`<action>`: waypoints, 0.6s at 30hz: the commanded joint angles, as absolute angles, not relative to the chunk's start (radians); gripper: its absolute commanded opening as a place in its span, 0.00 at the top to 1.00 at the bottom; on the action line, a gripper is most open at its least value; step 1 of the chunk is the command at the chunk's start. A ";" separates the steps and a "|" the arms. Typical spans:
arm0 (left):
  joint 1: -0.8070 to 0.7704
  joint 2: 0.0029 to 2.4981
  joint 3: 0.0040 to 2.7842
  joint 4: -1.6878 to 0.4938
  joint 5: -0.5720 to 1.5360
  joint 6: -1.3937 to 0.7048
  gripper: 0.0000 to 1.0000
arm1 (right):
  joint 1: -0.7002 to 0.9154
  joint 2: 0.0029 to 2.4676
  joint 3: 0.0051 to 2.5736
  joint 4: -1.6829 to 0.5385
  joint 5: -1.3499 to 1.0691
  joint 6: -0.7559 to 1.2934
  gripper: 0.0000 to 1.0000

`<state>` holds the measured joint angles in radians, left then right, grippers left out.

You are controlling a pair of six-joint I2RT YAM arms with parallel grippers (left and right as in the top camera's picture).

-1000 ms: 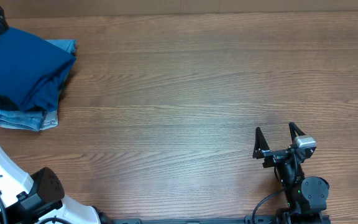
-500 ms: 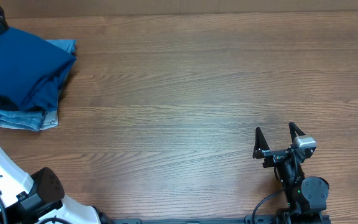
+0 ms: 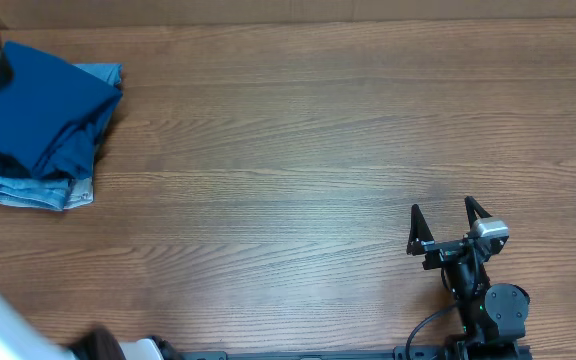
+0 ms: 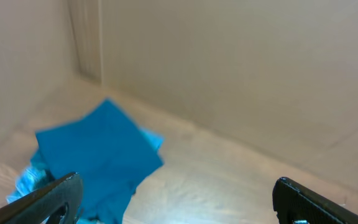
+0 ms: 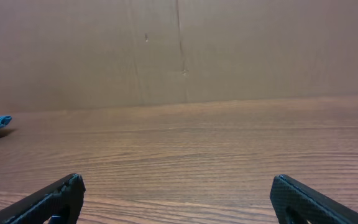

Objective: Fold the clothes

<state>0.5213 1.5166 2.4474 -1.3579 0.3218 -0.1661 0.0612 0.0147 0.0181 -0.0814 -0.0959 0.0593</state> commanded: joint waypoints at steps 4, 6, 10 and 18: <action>0.521 1.209 2.447 -1.471 0.294 -0.153 0.00 | 0.065 0.003 0.008 -0.077 -0.083 0.061 0.00; 0.521 1.111 2.369 -1.562 0.293 -0.158 0.00 | 0.065 0.003 0.008 -0.077 -0.083 0.060 0.00; 0.506 0.964 2.119 -1.653 0.292 -0.165 0.00 | 0.065 0.003 0.008 -0.077 -0.082 0.060 0.00; 0.480 0.672 1.329 -1.264 0.354 -0.165 0.00 | 0.065 0.003 0.008 -0.077 -0.082 0.061 0.00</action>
